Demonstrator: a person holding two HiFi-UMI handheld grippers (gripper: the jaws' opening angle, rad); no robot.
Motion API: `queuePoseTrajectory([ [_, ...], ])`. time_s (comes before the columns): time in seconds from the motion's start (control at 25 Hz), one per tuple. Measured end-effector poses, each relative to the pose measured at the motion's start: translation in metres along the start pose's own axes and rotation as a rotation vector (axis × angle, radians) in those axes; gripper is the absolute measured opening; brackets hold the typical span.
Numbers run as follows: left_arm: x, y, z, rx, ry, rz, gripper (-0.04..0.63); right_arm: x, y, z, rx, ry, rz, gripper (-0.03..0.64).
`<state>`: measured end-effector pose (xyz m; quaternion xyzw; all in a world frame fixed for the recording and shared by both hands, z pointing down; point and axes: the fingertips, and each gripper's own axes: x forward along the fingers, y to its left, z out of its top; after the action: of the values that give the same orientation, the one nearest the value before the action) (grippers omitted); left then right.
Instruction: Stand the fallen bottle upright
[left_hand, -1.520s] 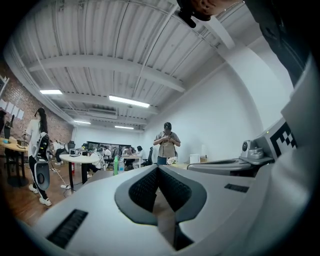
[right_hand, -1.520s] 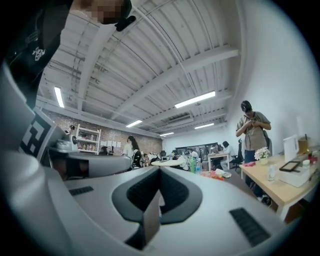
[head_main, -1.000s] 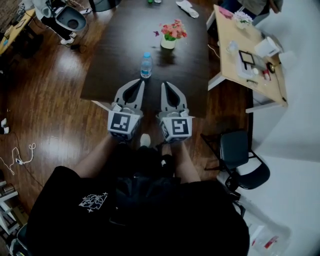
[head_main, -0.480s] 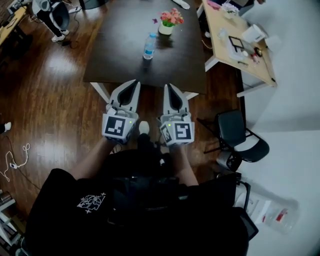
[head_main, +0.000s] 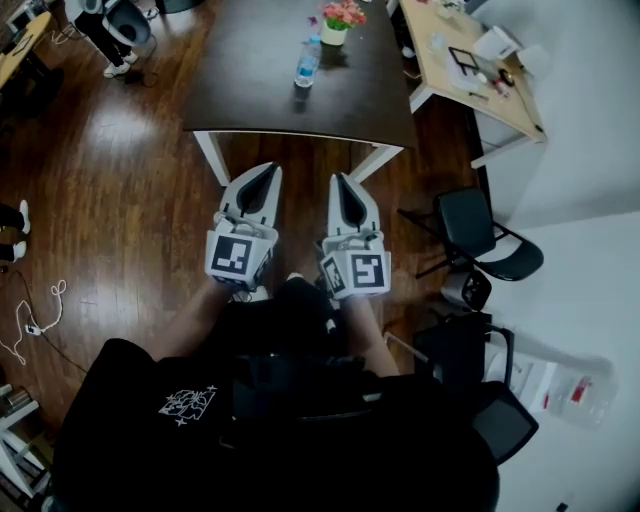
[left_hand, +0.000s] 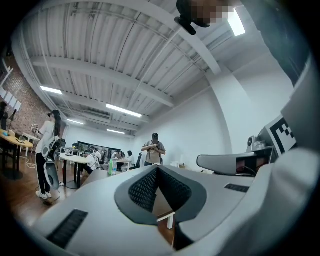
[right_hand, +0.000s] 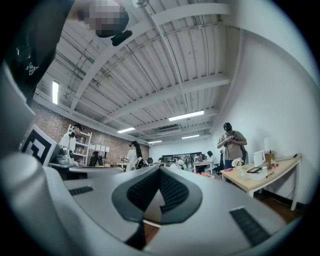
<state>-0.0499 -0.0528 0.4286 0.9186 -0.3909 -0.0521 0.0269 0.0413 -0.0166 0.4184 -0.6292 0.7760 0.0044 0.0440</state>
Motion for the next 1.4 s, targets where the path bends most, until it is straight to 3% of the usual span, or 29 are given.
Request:
queuePoseTrajectory([
  [0.32,0.009,-0.033,0.024,0.028,-0.035,-0.002,-0.006,-0.020,-0.016,0.017,0.039,-0.033,0.001,0.011],
  [0.72,0.016,-0.063,0.024,0.059,-0.028,0.000,-0.006,-0.034,-0.033,0.020,0.031,-0.044,0.018,0.009],
  [1.4,0.014,-0.072,0.034,0.070,-0.042,0.007,-0.006,-0.035,-0.027,0.033,-0.007,-0.063,0.048,0.010],
])
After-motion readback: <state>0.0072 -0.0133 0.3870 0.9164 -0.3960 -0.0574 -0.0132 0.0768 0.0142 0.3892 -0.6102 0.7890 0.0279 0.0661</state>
